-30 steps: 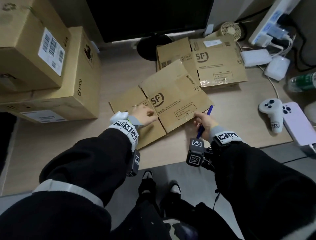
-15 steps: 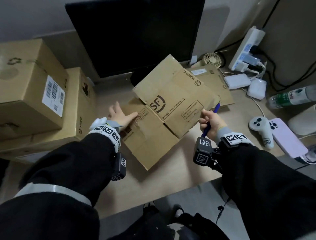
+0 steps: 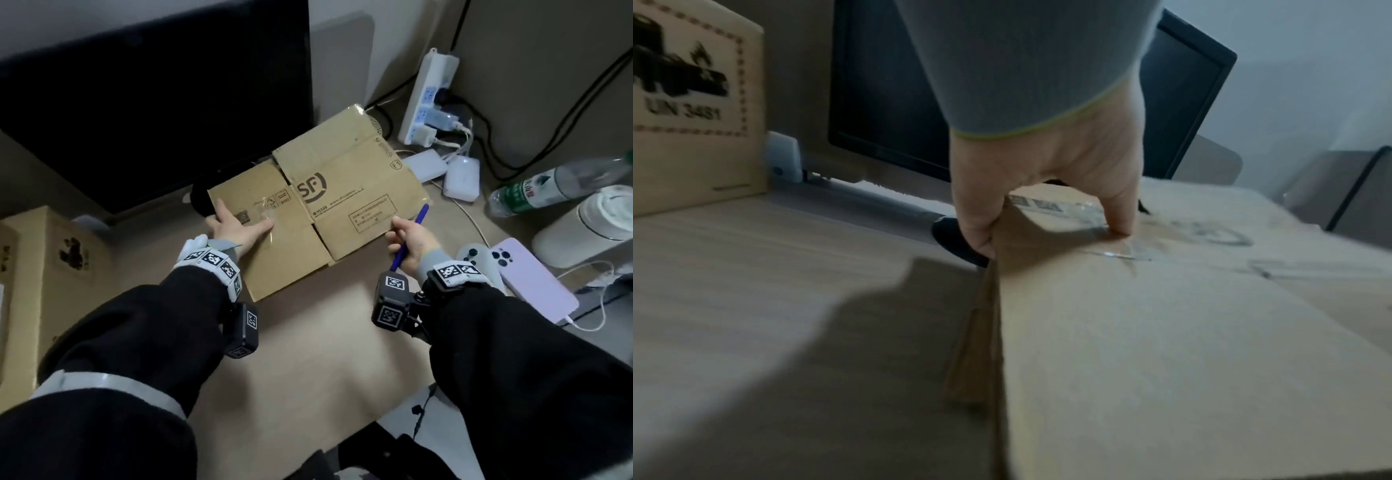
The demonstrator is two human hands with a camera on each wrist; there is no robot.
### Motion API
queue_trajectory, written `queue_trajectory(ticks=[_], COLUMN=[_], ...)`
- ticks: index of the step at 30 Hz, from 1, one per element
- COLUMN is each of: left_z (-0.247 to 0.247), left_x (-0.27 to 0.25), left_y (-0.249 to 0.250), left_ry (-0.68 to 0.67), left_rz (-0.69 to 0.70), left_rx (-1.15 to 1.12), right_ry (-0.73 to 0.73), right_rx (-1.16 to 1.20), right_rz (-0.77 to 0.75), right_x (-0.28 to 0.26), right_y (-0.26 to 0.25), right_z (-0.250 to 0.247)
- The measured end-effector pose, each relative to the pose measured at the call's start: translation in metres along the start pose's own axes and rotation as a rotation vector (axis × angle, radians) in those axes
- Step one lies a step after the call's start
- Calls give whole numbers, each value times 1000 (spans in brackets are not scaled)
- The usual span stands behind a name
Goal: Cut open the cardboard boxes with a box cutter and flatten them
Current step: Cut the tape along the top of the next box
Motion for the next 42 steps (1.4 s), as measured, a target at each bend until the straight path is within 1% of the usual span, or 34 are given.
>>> queue_trajectory(ticks=[2, 5, 7, 8, 9, 11, 12, 13, 14, 15, 16, 17, 19, 20, 22, 23, 24, 27, 33, 38, 40, 42], left_z=[5, 13, 19, 25, 31, 40, 44, 47, 49, 52, 54, 56, 57, 58, 58, 58, 60, 59, 60, 50, 36, 16], left_x=[11, 27, 35, 39, 42, 45, 45, 46, 48, 49, 50, 50, 52, 52, 54, 55, 55, 55, 53, 47, 45, 41], left_y=[14, 22, 20, 20, 19, 14, 13, 10, 6, 4, 0, -2, -4, -4, -5, -9, -8, -12, -15, -22, -20, -17], left_ry=[51, 103, 123, 132, 136, 128, 114, 102, 93, 84, 76, 67, 53, 42, 11, -12, -37, -67, -72, -136, -96, -23], left_rz=[25, 61, 68, 62, 53, 35, 27, 14, -2, -13, -23, -24, -20, -14, -16, -24, -22, -47, -26, -6, 4, 19], left_rx=[10, 52, 89, 106, 127, 176, 208, 237, 254, 257, 243, 221, 170, 164, 186, 219, 260, 342, 360, 369, 344, 275], right_ry=[-15, -123, -103, -57, -7, 152, 244, 286, 275, 219, 131, 28, -180, -262, -401, -441, -451, -457, -484, -477, -460, -462], right_rx=[-221, -667, -924, -1005, -1030, -1060, -1105, -1167, -1220, -1266, -1308, -1361, -1492, -1542, -1577, -1579, -1574, -1552, -1597, -1651, -1656, -1624], right_rz=[1, 107, 107, 75, 32, -65, -143, -246, -346, -441, -505, -536, -541, -520, -480, -459, -443, -423, -425, -457, -512, -591], right_x=[16, 30, 36, 45, 49, 58, 59, 57, 58, 58, 59, 58, 56, 55, 55, 56, 59, 64, 64, 54, 48, 36], right_y=[-7, -9, -10, -14, -18, -26, -31, -37, -40, -41, -39, -37, -31, -28, -20, -14, -12, -3, -2, -5, -8, -10], right_z=[0, 3, 0, -2, -2, -1, -1, 5, 13, 25, 36, 48, 69, 74, 81, 83, 81, 81, 80, 87, 96, 110])
Point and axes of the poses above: each hand's wrist, its own x-axis towards the middle knuckle, its own z-axis out of the palm, y = z × x, the point moved 1 cm from there along x, towards the middle knuckle, and after that the axes turned 9 degrees about -z, right-handed, at the moved point
